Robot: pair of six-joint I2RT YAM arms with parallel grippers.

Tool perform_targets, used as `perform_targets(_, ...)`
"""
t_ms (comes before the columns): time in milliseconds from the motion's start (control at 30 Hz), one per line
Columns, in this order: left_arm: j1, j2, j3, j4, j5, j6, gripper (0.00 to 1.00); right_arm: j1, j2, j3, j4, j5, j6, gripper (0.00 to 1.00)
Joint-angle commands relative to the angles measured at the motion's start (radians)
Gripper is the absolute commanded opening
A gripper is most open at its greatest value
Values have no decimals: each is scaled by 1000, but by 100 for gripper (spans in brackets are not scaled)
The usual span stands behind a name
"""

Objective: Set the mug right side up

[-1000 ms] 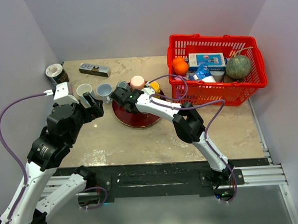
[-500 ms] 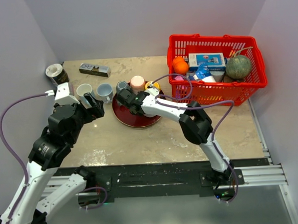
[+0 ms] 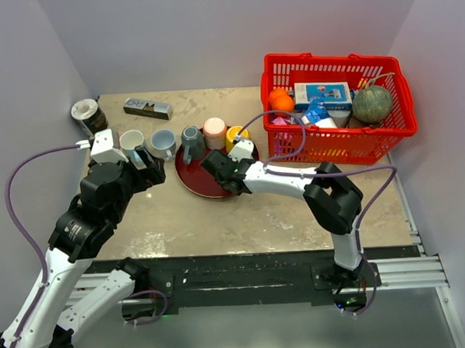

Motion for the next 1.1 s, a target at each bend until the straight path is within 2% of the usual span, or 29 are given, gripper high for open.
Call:
perform_targets(0,1,13,-4,54,20,13,99,-1,-69,-74,219,-20,-183,0)
perform_targets(300,1,30,-1,82,40,8,99,4,-202,-124,437,-234,-324,0)
perform_targets(667,2,16,-5,167,113,46,99,-24,-388,-135,641,-520,-348,0)
perform_targets(767,1,-10,-27,224,211,109,99,-64,-405,-120,672,-604,-304,0)
perform_targets(933,1,-38,-79,367,499,258,99,-122,-402,-62,638,-719,-203,0)
perform_targets(1067,2,-4,-117,428,583,322,96,-133,-397,-26,617,-792,-145,0)
